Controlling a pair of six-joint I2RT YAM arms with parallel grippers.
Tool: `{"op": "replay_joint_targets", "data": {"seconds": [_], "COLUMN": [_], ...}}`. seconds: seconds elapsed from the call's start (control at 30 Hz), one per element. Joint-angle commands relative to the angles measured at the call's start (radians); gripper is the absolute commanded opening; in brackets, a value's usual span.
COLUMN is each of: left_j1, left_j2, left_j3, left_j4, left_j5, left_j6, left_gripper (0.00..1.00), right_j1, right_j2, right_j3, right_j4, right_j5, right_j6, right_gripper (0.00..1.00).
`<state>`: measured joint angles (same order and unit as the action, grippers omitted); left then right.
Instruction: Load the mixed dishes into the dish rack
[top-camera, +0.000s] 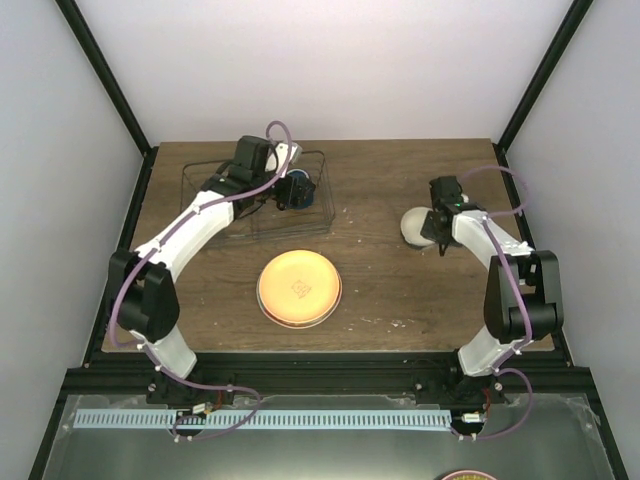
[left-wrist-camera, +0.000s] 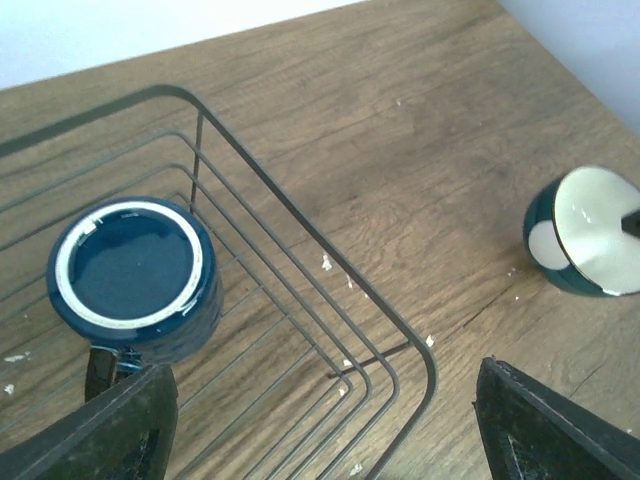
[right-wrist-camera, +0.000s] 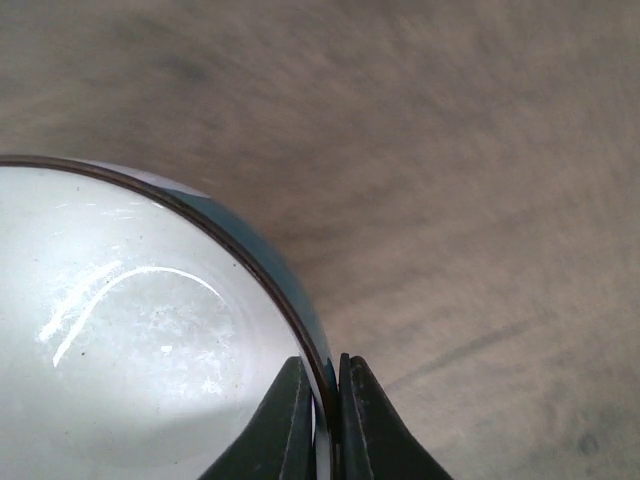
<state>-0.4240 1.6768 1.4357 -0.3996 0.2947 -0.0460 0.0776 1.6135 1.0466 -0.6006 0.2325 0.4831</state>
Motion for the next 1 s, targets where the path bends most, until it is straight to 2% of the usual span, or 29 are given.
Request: {"op": "replay_joint_targets", "data": {"seconds": [0.0,0.13,0.33,0.67,0.97], "left_j1": [-0.009,-0.015,-0.019,-0.019,-0.019], "left_j2": [0.040,0.047,0.056,0.082,0.110], "left_j3": [0.061,0.087,0.111,0.096,0.102], "left_j4": [-0.080,-0.110,-0.131,-0.069,-0.050], "left_j5": [0.004,-0.037,-0.066,-0.102,-0.142], "left_j6": [0.010,0.004,0.005,-0.036,-0.054], "left_gripper": [0.82,0.82,0.82,0.82,0.82], "right_j1": [0.142,0.247,0.335,0.485,0.533], "right_j2": [-0.057,-0.027,0.021,0.163,0.205], "right_j3": [0.138,0.226,0.328,0.458,0.514], "right_j4": [0.192,0.275,0.379,0.402,0.397], "right_j5": [0.074,0.150,0.176,0.193,0.177], "right_j6": [-0.176,-0.254,-0.350,-0.411,-0.398], "right_gripper": [0.01,0.01,0.01,0.01,0.01]}}
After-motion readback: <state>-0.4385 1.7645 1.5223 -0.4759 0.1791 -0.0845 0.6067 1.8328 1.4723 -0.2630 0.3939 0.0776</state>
